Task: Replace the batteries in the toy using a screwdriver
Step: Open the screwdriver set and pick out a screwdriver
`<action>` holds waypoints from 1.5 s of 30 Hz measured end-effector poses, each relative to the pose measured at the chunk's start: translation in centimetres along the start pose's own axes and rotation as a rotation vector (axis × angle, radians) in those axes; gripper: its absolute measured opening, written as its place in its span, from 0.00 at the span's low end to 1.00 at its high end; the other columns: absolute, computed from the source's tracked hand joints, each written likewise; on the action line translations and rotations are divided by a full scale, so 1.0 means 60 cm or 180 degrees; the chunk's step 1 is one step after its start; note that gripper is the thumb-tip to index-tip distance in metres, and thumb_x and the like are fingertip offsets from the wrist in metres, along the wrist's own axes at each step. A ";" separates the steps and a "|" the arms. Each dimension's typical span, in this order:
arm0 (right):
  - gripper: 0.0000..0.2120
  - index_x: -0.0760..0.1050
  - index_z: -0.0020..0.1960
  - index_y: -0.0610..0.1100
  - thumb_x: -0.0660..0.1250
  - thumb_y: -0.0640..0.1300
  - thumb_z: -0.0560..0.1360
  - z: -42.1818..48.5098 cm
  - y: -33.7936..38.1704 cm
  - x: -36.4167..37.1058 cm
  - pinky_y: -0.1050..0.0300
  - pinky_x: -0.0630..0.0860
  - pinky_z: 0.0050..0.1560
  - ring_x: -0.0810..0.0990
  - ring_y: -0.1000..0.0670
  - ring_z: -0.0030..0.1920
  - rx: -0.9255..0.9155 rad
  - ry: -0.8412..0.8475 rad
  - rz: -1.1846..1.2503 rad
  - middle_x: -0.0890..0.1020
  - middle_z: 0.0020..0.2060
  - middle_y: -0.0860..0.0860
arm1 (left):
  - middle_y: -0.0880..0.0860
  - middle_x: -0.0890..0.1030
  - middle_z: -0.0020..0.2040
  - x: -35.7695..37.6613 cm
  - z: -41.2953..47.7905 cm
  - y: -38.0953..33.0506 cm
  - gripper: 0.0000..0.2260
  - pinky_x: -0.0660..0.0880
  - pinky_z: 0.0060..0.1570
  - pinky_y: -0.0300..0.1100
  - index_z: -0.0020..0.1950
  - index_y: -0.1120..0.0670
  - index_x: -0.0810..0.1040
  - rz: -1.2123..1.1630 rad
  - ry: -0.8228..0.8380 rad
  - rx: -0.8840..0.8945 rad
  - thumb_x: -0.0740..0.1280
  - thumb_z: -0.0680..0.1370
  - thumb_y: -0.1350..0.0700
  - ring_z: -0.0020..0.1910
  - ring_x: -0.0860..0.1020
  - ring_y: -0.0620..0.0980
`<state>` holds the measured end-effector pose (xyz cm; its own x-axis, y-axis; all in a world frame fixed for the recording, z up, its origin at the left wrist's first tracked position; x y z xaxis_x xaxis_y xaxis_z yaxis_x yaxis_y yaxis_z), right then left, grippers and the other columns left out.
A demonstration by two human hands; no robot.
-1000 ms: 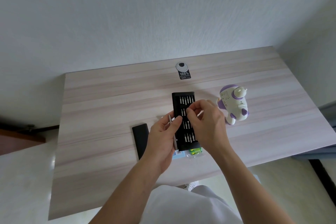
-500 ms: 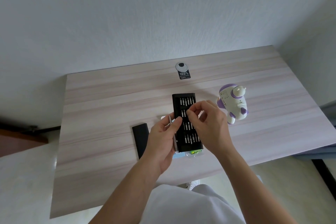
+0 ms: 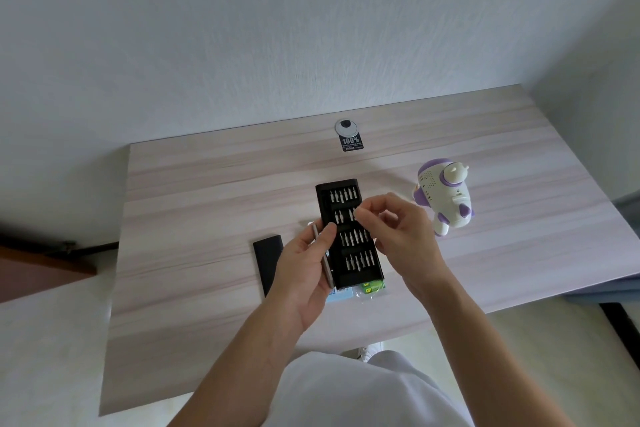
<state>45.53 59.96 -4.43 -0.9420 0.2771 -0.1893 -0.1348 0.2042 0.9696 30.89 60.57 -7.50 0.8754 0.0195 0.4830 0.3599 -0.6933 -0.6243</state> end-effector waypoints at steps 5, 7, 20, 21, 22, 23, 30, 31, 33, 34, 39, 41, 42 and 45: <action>0.04 0.78 0.44 0.41 0.68 0.38 0.79 -0.005 -0.020 0.000 0.60 0.71 0.30 0.75 0.55 0.35 0.0287 0.0028 0.0547 0.79 0.35 0.56 | 0.59 0.86 0.54 -0.020 0.005 -0.014 0.11 0.82 0.51 0.54 0.61 0.58 0.81 0.0023 -0.0026 0.0064 0.64 0.82 0.59 0.51 0.85 0.55; 0.04 0.78 0.45 0.41 0.68 0.38 0.79 -0.005 -0.029 0.004 0.59 0.73 0.33 0.77 0.56 0.38 0.0396 0.0069 0.0639 0.79 0.36 0.56 | 0.59 0.85 0.55 -0.028 0.006 -0.012 0.11 0.82 0.52 0.54 0.62 0.57 0.81 -0.0025 -0.0023 0.0035 0.64 0.82 0.59 0.53 0.85 0.55; 0.04 0.80 0.42 0.40 0.72 0.39 0.75 -0.015 -0.157 0.147 0.50 0.85 0.43 0.86 0.46 0.41 0.1272 0.0338 0.0014 0.84 0.40 0.47 | 0.58 0.86 0.51 -0.189 0.020 0.053 0.08 0.81 0.49 0.54 0.56 0.57 0.82 0.0121 -0.1191 -0.0113 0.64 0.83 0.60 0.49 0.85 0.56; 0.04 0.81 0.42 0.42 0.72 0.40 0.75 -0.016 -0.173 0.161 0.49 0.85 0.44 0.86 0.46 0.42 0.1332 0.0336 -0.0114 0.84 0.42 0.47 | 0.58 0.86 0.51 -0.204 0.025 0.059 0.08 0.79 0.50 0.54 0.54 0.56 0.83 0.0213 -0.1296 -0.0126 0.64 0.83 0.60 0.49 0.84 0.56; 0.04 0.81 0.42 0.43 0.72 0.41 0.75 -0.018 -0.189 0.173 0.49 0.85 0.44 0.86 0.45 0.42 0.1418 0.0327 -0.0189 0.84 0.43 0.46 | 0.59 0.86 0.52 -0.218 0.030 0.064 0.08 0.76 0.50 0.55 0.53 0.55 0.83 0.0315 -0.1388 -0.0152 0.63 0.83 0.59 0.48 0.83 0.57; 0.04 0.81 0.42 0.43 0.72 0.41 0.75 -0.019 -0.205 0.185 0.51 0.84 0.43 0.86 0.45 0.43 0.1529 0.0308 -0.0201 0.84 0.43 0.46 | 0.59 0.86 0.51 -0.232 0.037 0.070 0.08 0.75 0.50 0.57 0.52 0.54 0.83 0.0399 -0.1469 -0.0181 0.63 0.83 0.59 0.47 0.83 0.57; 0.02 0.81 0.44 0.47 0.72 0.45 0.74 -0.012 -0.255 0.241 0.47 0.84 0.45 0.85 0.48 0.44 0.1816 0.0142 -0.0474 0.85 0.41 0.49 | 0.57 0.86 0.46 -0.297 0.095 0.097 0.07 0.82 0.44 0.51 0.47 0.56 0.83 0.0770 -0.1796 -0.0289 0.66 0.82 0.59 0.48 0.85 0.57; 0.03 0.80 0.45 0.46 0.71 0.45 0.75 -0.008 -0.258 0.245 0.51 0.83 0.42 0.84 0.49 0.44 0.1807 0.0093 -0.0548 0.85 0.42 0.49 | 0.56 0.86 0.44 -0.304 0.102 0.100 0.08 0.82 0.43 0.50 0.44 0.55 0.83 0.0865 -0.1862 -0.0294 0.66 0.81 0.59 0.48 0.85 0.58; 0.03 0.80 0.46 0.46 0.70 0.45 0.76 -0.002 -0.261 0.254 0.53 0.82 0.40 0.84 0.51 0.44 0.1751 0.0032 -0.0631 0.85 0.43 0.49 | 0.55 0.86 0.41 -0.317 0.115 0.102 0.09 0.83 0.47 0.56 0.41 0.54 0.82 0.1162 -0.1944 -0.0306 0.67 0.81 0.58 0.47 0.85 0.59; 0.03 0.80 0.46 0.46 0.70 0.45 0.77 0.002 -0.261 0.258 0.52 0.82 0.42 0.84 0.51 0.45 0.1732 0.0023 -0.0632 0.85 0.43 0.50 | 0.56 0.85 0.41 -0.319 0.119 0.099 0.09 0.82 0.48 0.59 0.41 0.56 0.82 0.1353 -0.1951 -0.0290 0.67 0.80 0.57 0.46 0.85 0.59; 0.03 0.80 0.45 0.47 0.70 0.46 0.76 0.011 -0.274 0.272 0.47 0.83 0.47 0.83 0.51 0.45 0.1781 -0.0004 -0.0685 0.84 0.41 0.51 | 0.57 0.83 0.39 -0.315 0.128 0.065 0.12 0.73 0.39 0.47 0.42 0.60 0.80 0.2391 -0.1945 -0.0091 0.66 0.81 0.54 0.40 0.79 0.58; 0.03 0.80 0.45 0.48 0.70 0.46 0.76 0.010 -0.279 0.275 0.46 0.83 0.48 0.83 0.50 0.45 0.1794 -0.0001 -0.0706 0.84 0.42 0.51 | 0.55 0.81 0.38 -0.313 0.130 0.058 0.11 0.68 0.38 0.44 0.43 0.60 0.81 0.2627 -0.1868 -0.0066 0.66 0.81 0.55 0.40 0.77 0.55; 0.03 0.80 0.46 0.47 0.70 0.46 0.76 0.009 -0.279 0.276 0.47 0.83 0.48 0.83 0.49 0.46 0.1798 -0.0002 -0.0700 0.84 0.42 0.51 | 0.56 0.82 0.38 -0.312 0.132 0.056 0.12 0.68 0.38 0.44 0.44 0.61 0.81 0.2704 -0.1834 -0.0049 0.66 0.81 0.55 0.40 0.77 0.56; 0.03 0.80 0.45 0.48 0.70 0.46 0.76 0.009 -0.277 0.277 0.47 0.83 0.48 0.83 0.50 0.46 0.1785 -0.0008 -0.0696 0.84 0.41 0.51 | 0.61 0.82 0.39 -0.317 0.134 0.058 0.14 0.70 0.39 0.48 0.42 0.64 0.79 0.2929 -0.1773 0.0028 0.65 0.81 0.55 0.40 0.78 0.60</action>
<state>32.29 61.70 -23.80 -0.9100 0.1748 -0.3760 -0.1420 0.7206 0.6786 18.06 63.57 -23.79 0.8344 -0.1802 -0.5209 -0.5118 -0.6042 -0.6108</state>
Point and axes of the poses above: each hand's wrist, its own z-axis towards the middle knuckle, its own x-axis out of the palm, y = z × x, the point moved 4 cm from there along z, towards the middle knuckle
